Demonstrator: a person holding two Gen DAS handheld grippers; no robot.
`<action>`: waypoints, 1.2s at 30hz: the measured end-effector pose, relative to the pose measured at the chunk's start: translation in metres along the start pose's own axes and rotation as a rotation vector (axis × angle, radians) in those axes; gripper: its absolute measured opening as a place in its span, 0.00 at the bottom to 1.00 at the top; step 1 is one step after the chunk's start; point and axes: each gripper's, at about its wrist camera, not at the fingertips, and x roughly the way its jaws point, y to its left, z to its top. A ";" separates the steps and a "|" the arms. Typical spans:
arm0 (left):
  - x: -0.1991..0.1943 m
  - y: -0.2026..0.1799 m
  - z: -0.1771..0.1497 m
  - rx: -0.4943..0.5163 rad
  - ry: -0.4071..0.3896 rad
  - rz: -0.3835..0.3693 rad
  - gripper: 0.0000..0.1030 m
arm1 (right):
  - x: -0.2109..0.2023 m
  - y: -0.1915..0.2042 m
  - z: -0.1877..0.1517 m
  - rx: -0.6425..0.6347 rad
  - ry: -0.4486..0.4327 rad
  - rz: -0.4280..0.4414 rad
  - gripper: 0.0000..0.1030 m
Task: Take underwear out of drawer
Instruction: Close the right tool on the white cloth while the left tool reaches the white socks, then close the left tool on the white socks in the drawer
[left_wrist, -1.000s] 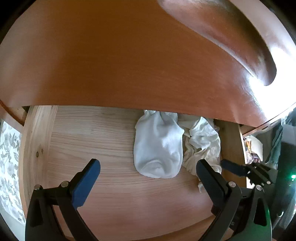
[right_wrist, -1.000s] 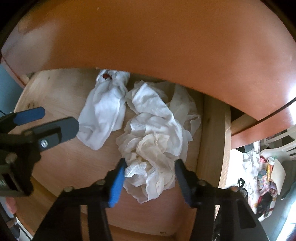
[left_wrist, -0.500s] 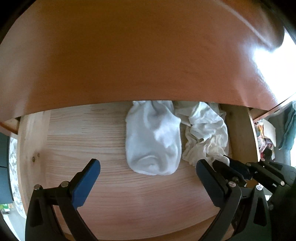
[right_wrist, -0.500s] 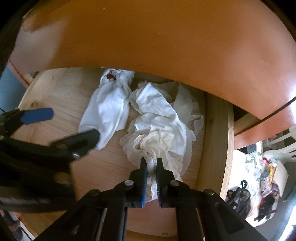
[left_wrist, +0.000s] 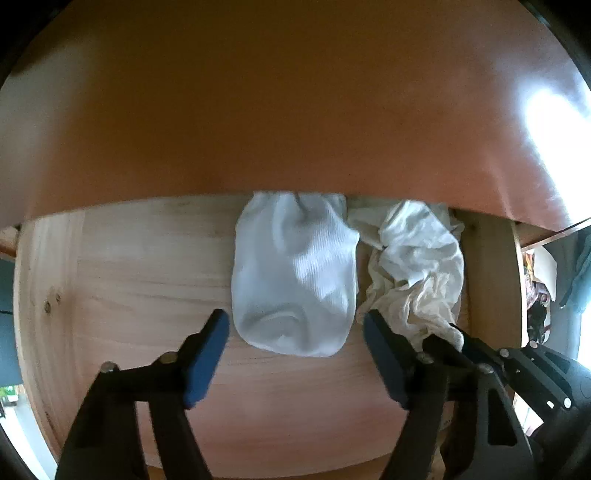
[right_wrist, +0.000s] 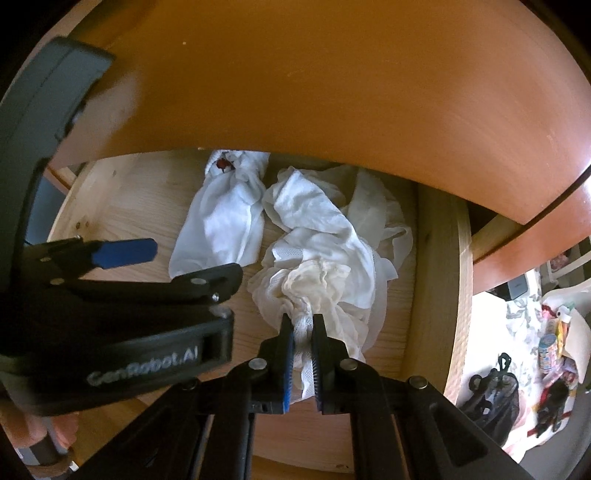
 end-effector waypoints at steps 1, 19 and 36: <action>0.003 0.000 -0.001 -0.010 0.011 0.000 0.67 | -0.001 0.000 0.000 0.001 -0.002 0.004 0.09; 0.016 0.022 -0.010 -0.126 0.019 -0.007 0.19 | -0.004 -0.005 0.000 0.044 -0.010 0.028 0.09; -0.025 0.056 -0.038 -0.183 -0.098 -0.110 0.13 | -0.010 -0.013 -0.001 0.066 -0.029 0.042 0.09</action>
